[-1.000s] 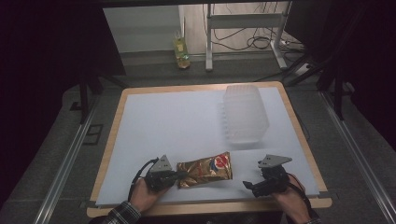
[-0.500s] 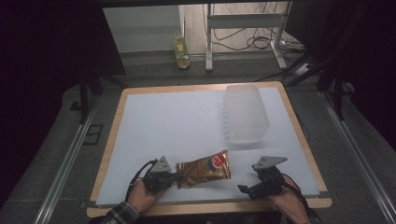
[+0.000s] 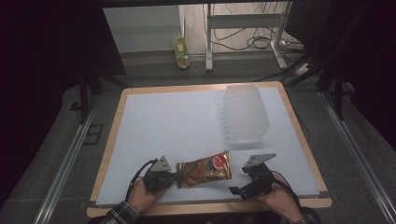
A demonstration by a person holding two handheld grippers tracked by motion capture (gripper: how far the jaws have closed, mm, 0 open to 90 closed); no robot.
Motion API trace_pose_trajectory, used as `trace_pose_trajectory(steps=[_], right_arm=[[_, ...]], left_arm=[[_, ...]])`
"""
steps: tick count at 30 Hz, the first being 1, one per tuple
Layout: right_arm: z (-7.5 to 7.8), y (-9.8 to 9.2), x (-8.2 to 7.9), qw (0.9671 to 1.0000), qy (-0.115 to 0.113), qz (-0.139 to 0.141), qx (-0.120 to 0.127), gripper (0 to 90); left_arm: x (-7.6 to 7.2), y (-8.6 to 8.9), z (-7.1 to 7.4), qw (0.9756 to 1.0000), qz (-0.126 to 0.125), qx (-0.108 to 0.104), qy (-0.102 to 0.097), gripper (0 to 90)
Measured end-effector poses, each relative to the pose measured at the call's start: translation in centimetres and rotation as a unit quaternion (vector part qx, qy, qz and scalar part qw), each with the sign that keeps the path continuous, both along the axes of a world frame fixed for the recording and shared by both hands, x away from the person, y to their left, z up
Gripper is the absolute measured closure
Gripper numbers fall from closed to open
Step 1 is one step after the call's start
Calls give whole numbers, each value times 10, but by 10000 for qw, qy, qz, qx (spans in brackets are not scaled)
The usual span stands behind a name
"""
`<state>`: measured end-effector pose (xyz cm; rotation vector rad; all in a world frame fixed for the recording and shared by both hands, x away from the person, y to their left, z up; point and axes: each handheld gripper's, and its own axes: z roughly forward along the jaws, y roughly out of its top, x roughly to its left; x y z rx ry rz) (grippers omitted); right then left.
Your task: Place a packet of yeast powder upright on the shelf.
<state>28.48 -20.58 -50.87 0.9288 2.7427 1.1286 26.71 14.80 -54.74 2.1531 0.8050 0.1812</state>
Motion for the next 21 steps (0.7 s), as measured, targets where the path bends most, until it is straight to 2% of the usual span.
trace_pose_trajectory(steps=[2, 5, 10, 11, 12, 17, 18, 19, 21], right_arm=[[1, 4, 2, 9998, 165, -2, 101, 27], [2, 7, 3, 9996, 230, -14, 170, 29], [3, 19, 11, 9979, 539, -41, 363, 56], [3, 19, 11, 9979, 539, -41, 363, 56], [3, 24, 15, 9966, 686, -90, 454, 67], [4, 32, 22, 9942, 864, -164, 613, 103], [5, 34, 26, 9921, 987, -231, 734, 135], [5, 34, 26, 9921, 987, -231, 734, 135], [5, 36, 29, 9889, 1138, -294, 913, 185]], left_arm=[[0, 0, 0, 10000, -1, -6, 4, 897], [0, 0, 0, 10000, 0, -7, 5, 897], [0, 1, 0, 10000, -13, 0, 11, 897], [0, 1, 0, 10000, -13, -4, 14, 897], [0, 1, 0, 10000, -13, -4, 13, 897], [0, 1, 0, 10000, -15, -1, 9, 897], [0, 1, 0, 10000, -17, 1, 8, 897], [0, 1, 0, 10000, -17, 1, 8, 897], [0, 1, 0, 10000, -17, 0, 8, 897]])
